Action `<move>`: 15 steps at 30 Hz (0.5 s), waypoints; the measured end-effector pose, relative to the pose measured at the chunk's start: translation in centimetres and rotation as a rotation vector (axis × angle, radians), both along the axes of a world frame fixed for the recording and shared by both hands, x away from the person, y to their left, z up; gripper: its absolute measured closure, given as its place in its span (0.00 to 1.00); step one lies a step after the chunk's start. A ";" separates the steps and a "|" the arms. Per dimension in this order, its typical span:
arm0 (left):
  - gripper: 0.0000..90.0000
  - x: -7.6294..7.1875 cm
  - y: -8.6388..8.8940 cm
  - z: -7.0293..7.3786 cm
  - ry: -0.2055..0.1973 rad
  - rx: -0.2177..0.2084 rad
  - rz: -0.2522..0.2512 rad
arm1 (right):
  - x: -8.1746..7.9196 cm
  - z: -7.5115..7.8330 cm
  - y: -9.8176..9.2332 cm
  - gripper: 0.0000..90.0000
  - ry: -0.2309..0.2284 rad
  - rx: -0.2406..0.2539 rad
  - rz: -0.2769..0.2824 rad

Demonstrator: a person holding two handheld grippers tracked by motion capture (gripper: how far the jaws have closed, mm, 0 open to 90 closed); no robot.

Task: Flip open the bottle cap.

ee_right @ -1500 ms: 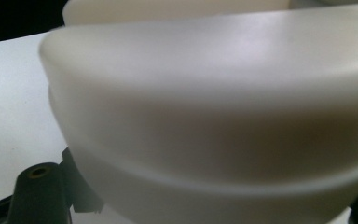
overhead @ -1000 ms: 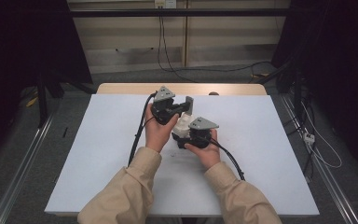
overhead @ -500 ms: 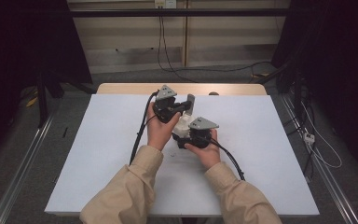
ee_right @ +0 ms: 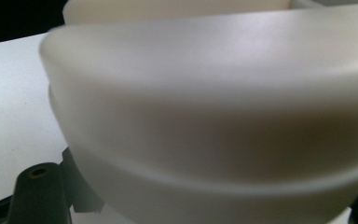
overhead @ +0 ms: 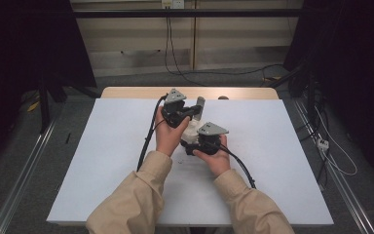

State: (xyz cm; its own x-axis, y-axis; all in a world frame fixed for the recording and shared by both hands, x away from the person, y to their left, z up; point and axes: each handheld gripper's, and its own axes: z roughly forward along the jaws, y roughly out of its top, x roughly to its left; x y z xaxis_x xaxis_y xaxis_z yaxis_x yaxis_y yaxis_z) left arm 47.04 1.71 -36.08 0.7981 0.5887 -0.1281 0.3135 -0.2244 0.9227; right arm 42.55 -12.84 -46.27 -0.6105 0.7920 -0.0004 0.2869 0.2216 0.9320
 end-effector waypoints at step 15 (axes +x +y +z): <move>1.00 0.4 -0.6 -0.7 0.013 0.010 0.004 | 0.0 0.0 0.0 0.21 0.001 0.001 0.000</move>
State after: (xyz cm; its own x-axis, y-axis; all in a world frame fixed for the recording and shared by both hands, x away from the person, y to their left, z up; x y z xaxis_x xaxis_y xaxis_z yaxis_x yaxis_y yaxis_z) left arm 47.49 1.14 -36.74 0.7942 0.5929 -0.1329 0.3266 -0.2322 0.9162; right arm 42.56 -12.85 -46.27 -0.6103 0.7922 0.0005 0.2875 0.2208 0.9320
